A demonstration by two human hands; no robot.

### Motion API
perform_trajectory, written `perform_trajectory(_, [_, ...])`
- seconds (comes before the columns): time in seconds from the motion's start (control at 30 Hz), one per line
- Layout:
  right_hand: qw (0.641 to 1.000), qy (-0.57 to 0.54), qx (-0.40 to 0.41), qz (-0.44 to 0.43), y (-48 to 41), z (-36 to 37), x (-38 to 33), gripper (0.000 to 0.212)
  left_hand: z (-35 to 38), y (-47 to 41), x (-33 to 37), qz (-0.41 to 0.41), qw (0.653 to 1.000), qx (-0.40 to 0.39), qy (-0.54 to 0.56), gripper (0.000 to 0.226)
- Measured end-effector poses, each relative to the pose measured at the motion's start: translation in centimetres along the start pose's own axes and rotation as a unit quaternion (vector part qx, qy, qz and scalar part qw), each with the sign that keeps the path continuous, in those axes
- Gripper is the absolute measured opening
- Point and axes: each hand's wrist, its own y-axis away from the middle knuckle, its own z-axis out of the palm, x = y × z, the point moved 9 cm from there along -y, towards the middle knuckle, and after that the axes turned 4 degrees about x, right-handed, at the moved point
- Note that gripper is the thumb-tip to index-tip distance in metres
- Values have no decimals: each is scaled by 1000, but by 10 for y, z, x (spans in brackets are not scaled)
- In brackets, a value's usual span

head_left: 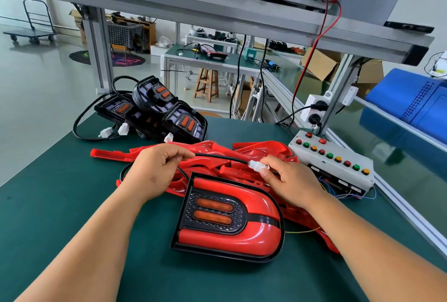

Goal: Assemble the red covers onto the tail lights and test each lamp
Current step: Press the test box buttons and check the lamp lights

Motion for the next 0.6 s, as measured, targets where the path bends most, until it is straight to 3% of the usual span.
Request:
perform_trajectory(0.27, [999, 37, 24, 30, -2, -4, 15, 42, -10, -3, -8, -22, 999, 25, -3, 31])
perform_trajectory(0.47, [995, -61, 65, 33, 11, -27, -8, 33, -10, -2, -12, -55, 998, 19, 7, 36])
perform_trajectory(0.53, [992, -118, 34, 42, 22, -27, -27, 35, -6, -1, -11, -64, 998, 6, 25, 32])
perform_trajectory(0.6, [991, -117, -17, 61, 33, -20, -43, 50, 2, 1, -6, -61, 997, -18, 34, 32])
